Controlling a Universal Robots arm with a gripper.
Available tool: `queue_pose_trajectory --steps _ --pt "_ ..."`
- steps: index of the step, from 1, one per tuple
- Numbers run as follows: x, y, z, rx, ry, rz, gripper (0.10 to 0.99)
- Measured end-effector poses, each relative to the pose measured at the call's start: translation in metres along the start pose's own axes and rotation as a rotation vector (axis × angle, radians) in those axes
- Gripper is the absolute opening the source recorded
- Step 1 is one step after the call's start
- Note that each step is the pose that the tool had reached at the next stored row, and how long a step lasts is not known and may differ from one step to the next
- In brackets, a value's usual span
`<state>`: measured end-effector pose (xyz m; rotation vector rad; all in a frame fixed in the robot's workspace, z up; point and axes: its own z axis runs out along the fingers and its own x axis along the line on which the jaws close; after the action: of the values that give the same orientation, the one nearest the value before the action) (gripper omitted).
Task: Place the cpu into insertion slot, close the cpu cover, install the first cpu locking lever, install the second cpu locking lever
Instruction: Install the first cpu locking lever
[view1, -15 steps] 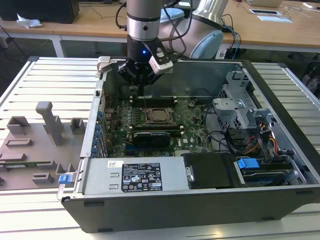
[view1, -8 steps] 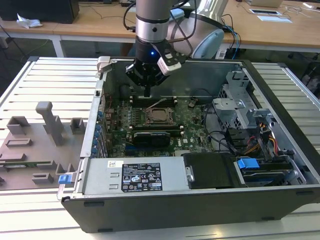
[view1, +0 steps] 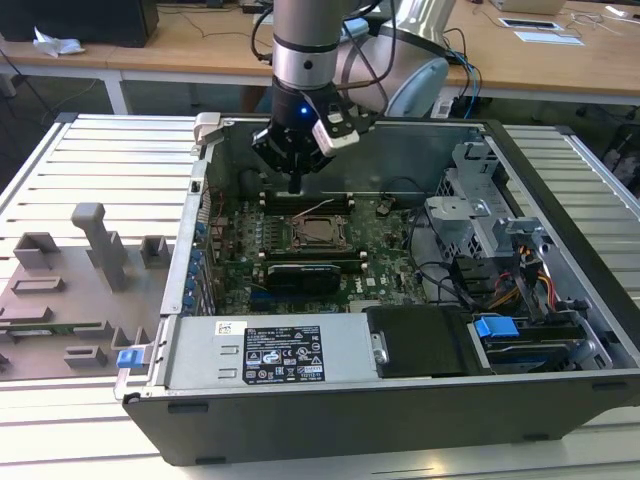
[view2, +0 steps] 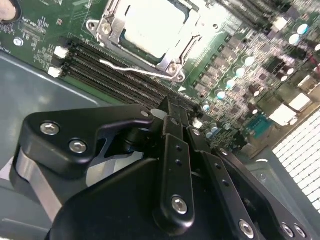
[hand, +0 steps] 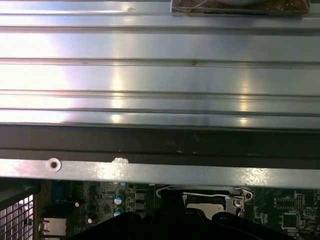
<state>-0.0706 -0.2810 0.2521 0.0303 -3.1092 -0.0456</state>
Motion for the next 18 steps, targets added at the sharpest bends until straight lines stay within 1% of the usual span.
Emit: queue_pose_trajectory --steps 1,2,5,8,9,13,15,18 --pt "0.0001 -0.0016 0.0007 -0.013 -0.0003 0.005 0.106" --pt "0.0000 -0.0025 0.0016 -0.015 -0.0007 0.007 0.106" --pt "-0.0001 -0.0061 0.0065 -0.017 -0.0006 0.010 0.106" --pt "-0.0011 -0.0066 0.0128 -0.017 -0.0007 0.010 0.106" --pt "-0.0026 -0.0067 0.0150 -0.017 -0.0002 0.010 0.106" --pt "-0.0142 -0.0071 0.0212 -0.017 0.0032 0.010 0.106" --pt "-0.0178 -0.0072 0.0233 -0.017 0.0042 0.010 0.106" --pt "-0.0279 -0.0074 0.0277 -0.017 0.0077 0.010 0.106"
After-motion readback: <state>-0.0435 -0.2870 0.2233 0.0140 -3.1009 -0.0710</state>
